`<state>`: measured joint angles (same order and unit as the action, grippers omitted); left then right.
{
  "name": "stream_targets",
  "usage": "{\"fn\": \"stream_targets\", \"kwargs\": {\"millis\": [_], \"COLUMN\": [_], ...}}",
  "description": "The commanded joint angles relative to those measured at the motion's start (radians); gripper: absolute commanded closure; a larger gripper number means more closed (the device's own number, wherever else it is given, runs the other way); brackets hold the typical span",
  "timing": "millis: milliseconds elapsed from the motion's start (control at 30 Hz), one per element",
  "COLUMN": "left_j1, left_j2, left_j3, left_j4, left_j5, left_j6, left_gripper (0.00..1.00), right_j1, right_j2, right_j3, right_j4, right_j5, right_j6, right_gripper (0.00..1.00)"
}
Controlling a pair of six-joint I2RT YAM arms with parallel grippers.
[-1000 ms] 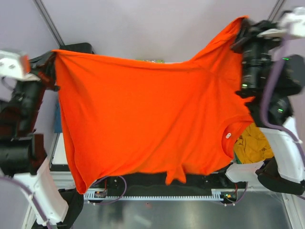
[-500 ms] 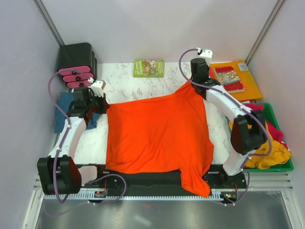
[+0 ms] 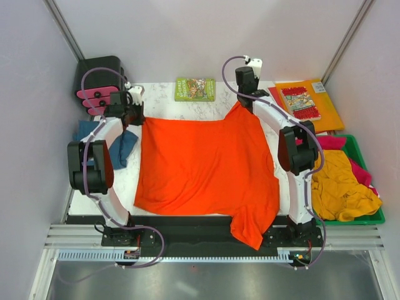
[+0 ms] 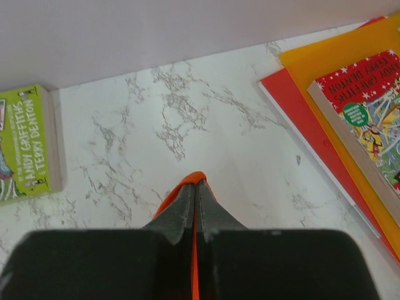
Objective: Fold and stack the t-shirts
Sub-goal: Flatten out the tshirt, then fold the flattened tshirt in 1/3 of the way
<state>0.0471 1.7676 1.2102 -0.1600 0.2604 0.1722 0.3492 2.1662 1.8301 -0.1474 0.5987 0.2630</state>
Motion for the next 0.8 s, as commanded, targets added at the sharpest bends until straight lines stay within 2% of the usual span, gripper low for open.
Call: {"fn": "stream_targets", "kwargs": {"millis": [0,200,467,567,767], "left_j1": [0.0,-0.001,-0.015,-0.021,-0.023], "left_j2": [0.11,0.237,0.274,0.241,0.124], "left_j3": [0.207,0.362,0.396,0.393,0.338], "left_j4": [0.068,0.024,0.028,0.027,0.013], "left_j5": [-0.064,-0.085,-0.104,-0.11,-0.096], "left_j6": [0.012,-0.005,-0.005,-0.007,-0.028], "left_gripper": [0.98,0.98,0.98,0.98,0.98], "right_j1": [-0.018,-0.039,-0.038,-0.021,0.042], "right_j2": [0.07,0.17,0.224,0.161,-0.083], "right_j3": [0.139,0.253,0.34,0.304,0.023], "right_j4": [-0.017,-0.041,-0.054,-0.043,0.043], "right_j5": [0.01,-0.008,-0.048,-0.042,-0.014], "right_j6": [-0.001,0.005,0.018,0.009,0.016], "right_gripper": [1.0,1.0,1.0,1.0,1.0]}}
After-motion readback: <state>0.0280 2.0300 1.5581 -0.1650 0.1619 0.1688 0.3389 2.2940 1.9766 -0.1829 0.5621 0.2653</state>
